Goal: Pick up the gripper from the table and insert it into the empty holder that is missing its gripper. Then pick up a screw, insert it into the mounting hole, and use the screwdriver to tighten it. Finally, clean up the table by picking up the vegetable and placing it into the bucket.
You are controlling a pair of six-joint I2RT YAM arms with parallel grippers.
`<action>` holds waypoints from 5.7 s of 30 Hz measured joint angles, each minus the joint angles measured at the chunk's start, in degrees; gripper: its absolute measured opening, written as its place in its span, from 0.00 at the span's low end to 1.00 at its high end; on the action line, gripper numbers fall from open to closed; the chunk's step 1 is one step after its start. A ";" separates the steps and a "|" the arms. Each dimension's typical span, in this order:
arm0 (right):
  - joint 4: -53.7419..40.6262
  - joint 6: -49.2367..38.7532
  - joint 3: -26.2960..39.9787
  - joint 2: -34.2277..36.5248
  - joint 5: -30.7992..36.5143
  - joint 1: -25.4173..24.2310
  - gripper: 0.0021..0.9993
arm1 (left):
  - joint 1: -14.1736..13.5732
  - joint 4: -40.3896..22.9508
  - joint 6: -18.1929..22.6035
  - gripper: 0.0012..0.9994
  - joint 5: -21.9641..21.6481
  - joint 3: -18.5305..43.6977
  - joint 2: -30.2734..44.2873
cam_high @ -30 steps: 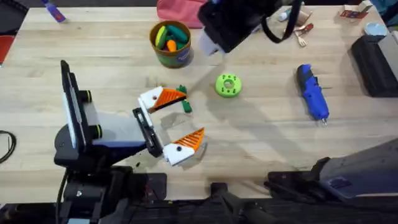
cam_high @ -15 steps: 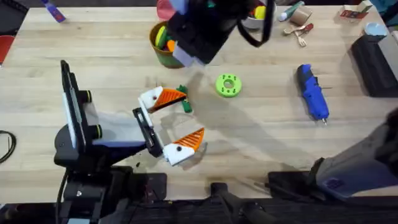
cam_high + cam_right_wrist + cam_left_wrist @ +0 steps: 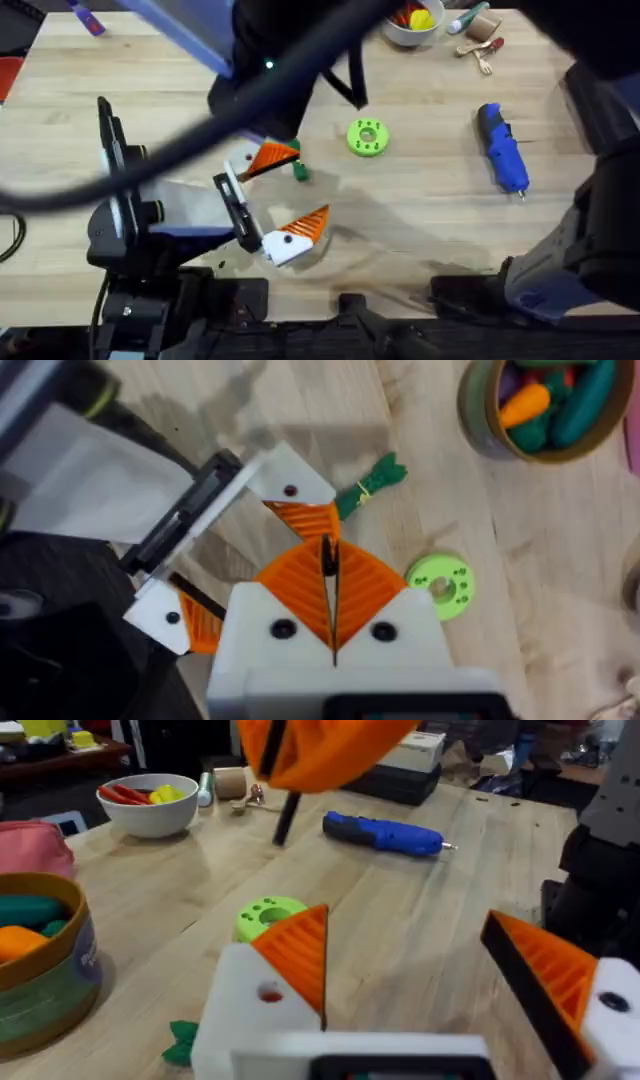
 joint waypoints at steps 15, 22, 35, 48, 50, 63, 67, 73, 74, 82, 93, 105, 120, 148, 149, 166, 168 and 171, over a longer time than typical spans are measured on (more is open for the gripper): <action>0.62 -9.73 0.11 2.40 -0.02 3.30 0.00 | 0.00 0.00 0.00 0.99 0.00 0.00 0.00; 1.29 -12.40 0.13 3.10 0.00 3.32 0.00 | 0.00 0.00 0.00 0.99 0.00 0.00 0.00; 2.03 -13.61 0.13 4.74 0.00 3.43 0.00 | 0.00 0.00 0.00 0.99 0.00 0.00 0.00; 1.32 -14.00 0.15 5.51 0.00 3.43 0.00 | 0.00 -0.01 0.00 0.99 0.00 0.00 0.00; 1.32 -14.01 0.15 5.97 0.00 3.43 0.00 | 0.00 0.00 0.00 0.99 0.00 0.00 0.00; 1.34 -14.01 0.15 6.75 0.00 3.43 0.00 | 0.00 -0.02 0.00 0.99 0.00 0.00 0.00; 1.35 -14.01 0.15 6.74 0.00 3.43 0.00 | 0.00 0.00 0.00 0.99 0.01 0.00 0.00; 1.52 -14.01 0.15 6.75 0.00 3.43 0.00 | 0.00 0.00 0.00 0.99 0.00 0.00 0.00; 1.54 -14.01 0.15 6.75 0.00 3.43 0.00 | 0.00 -0.01 0.00 0.99 0.00 0.00 0.00; 1.54 -14.01 0.17 7.59 0.00 3.43 0.00 | 0.00 -0.02 -0.07 0.99 0.00 0.00 0.00; 1.32 -14.01 0.17 8.31 0.37 3.43 0.00 | 0.00 -0.02 -0.44 0.99 -0.07 0.00 0.04; 1.80 -14.00 0.17 8.29 0.39 3.43 0.00 | 0.00 -0.02 -0.45 0.99 -0.11 0.00 0.03; 3.20 -13.99 0.37 9.39 0.39 3.60 0.00 | 0.00 -0.02 -0.39 0.99 -0.02 0.00 0.04; 1.84 -13.99 0.70 9.79 0.39 3.60 0.00 | 0.00 -0.17 -0.83 0.99 1.07 0.00 0.15; 1.84 -13.99 0.70 9.79 0.39 3.60 0.00 | 0.00 -0.17 -0.83 0.99 1.05 0.00 0.15; 0.66 -10.11 1.38 9.18 3.19 2.40 0.99 | -0.09 -0.20 -0.59 0.99 1.18 0.00 0.13; 0.72 -8.03 1.34 8.70 3.18 2.37 0.99 | -0.09 -0.19 -0.57 0.99 1.18 0.00 0.13; 1.42 -3.05 1.33 7.02 2.19 1.93 0.99 | -0.11 -0.20 -0.55 0.99 1.22 0.00 0.13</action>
